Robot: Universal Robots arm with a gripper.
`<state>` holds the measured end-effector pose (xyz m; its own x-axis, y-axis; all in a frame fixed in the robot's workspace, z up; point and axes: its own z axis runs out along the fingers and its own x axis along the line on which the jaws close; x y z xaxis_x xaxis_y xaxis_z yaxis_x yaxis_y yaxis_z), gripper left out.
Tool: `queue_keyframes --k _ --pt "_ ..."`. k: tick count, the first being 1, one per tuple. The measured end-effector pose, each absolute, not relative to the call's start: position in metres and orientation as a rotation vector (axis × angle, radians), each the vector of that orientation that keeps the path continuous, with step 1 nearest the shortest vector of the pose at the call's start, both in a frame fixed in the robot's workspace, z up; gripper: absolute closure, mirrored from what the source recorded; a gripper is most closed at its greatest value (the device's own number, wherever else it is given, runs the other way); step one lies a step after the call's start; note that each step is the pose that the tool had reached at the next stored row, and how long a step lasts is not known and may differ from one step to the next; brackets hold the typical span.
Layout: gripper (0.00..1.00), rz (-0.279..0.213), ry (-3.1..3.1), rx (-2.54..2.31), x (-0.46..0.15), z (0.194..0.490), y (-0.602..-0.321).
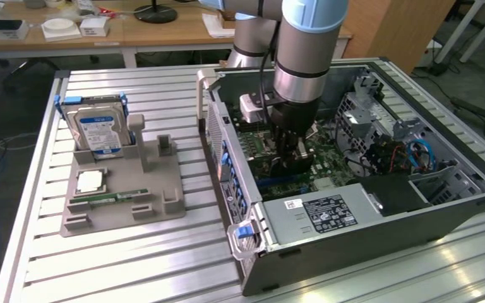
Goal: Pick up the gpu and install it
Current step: 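Insert the gpu into the slot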
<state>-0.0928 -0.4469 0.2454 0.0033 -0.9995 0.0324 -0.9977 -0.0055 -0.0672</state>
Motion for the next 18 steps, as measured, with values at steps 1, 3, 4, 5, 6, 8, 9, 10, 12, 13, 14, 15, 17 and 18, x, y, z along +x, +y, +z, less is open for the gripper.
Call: queue_keyframes --k 1,3,4,5,6,8,9,10,12,13,14,15,17,18 --pt "0.74 -0.11 2.198 -2.207 -0.0925 0.2454 -0.4469" --pt "0.74 -0.11 2.198 -2.207 -0.0917 0.2454 -0.4469" --pt "0.74 -0.11 2.198 -2.207 -0.0912 0.2454 -0.4469" --pt "0.74 -0.11 2.198 -2.207 -0.0908 0.2454 -0.4469" --pt "0.74 -0.11 2.198 -2.207 -0.0904 0.2454 -0.4469" --pt "0.74 -0.11 2.198 -2.207 -0.0896 0.2454 -0.4469" --pt "0.74 -0.11 2.198 -2.207 -0.0894 0.2454 -0.4469" --pt "0.74 -0.11 2.198 -2.207 -0.0894 0.2454 -0.4469" --pt "0.74 -0.111 2.197 -2.206 -0.0893 0.2454 -0.4469" --pt "0.74 -0.113 2.196 -2.206 -0.0893 0.2453 -0.4469" --pt "0.74 -0.114 2.195 -2.205 -0.0893 0.2453 -0.4469" --pt "0.74 -0.116 2.194 -2.204 -0.0894 0.2453 -0.4469" --pt "0.74 -0.12 2.193 -2.203 -0.0896 0.2454 -0.4469" --pt "0.74 -0.121 2.192 -2.202 -0.0898 0.2454 -0.4469"
